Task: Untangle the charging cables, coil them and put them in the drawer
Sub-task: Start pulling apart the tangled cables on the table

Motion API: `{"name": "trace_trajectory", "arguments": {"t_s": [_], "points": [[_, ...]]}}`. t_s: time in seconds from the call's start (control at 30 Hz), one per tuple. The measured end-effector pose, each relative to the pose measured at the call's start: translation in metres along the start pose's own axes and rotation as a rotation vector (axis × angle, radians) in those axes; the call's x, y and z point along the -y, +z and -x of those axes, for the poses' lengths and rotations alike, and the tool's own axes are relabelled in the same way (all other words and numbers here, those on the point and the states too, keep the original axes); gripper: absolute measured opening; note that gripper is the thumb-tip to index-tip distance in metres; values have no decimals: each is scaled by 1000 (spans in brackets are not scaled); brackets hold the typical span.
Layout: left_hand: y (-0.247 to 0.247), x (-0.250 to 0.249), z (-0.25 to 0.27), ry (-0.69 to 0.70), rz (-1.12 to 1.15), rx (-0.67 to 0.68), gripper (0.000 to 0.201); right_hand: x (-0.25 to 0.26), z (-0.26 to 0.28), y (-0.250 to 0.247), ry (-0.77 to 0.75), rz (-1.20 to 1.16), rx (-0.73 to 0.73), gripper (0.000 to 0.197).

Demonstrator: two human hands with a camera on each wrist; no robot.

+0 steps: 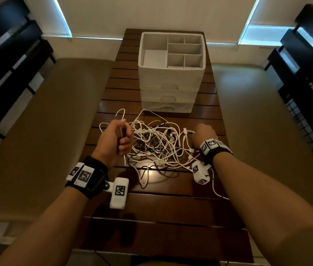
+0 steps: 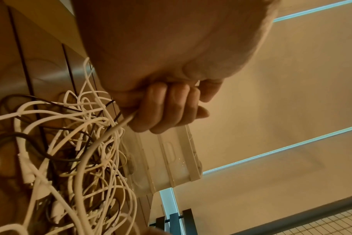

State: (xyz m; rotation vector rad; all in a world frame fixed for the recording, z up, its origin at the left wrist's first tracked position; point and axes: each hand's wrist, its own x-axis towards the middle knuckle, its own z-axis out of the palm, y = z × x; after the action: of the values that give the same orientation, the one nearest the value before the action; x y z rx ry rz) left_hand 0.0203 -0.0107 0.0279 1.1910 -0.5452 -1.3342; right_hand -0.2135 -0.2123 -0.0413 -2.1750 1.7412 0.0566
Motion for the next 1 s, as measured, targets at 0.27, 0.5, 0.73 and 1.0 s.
{"name": "trace_trajectory", "arguments": {"t_s": [0.27,0.5,0.73,1.0], "points": [[34,-4,-4,166,-144,-208,38,54,38,-73,-278,-945,-174,18],[63,-31,0,393,-206,-322,32,65,84,-76,-465,-715,-472,22],[75,-28,12,284,-283,-191,36,82,110,-76,-512,-1045,-355,43],[74,-45,16,237,-90,-193,28,98,116,-64,-767,-749,-238,46]]}}
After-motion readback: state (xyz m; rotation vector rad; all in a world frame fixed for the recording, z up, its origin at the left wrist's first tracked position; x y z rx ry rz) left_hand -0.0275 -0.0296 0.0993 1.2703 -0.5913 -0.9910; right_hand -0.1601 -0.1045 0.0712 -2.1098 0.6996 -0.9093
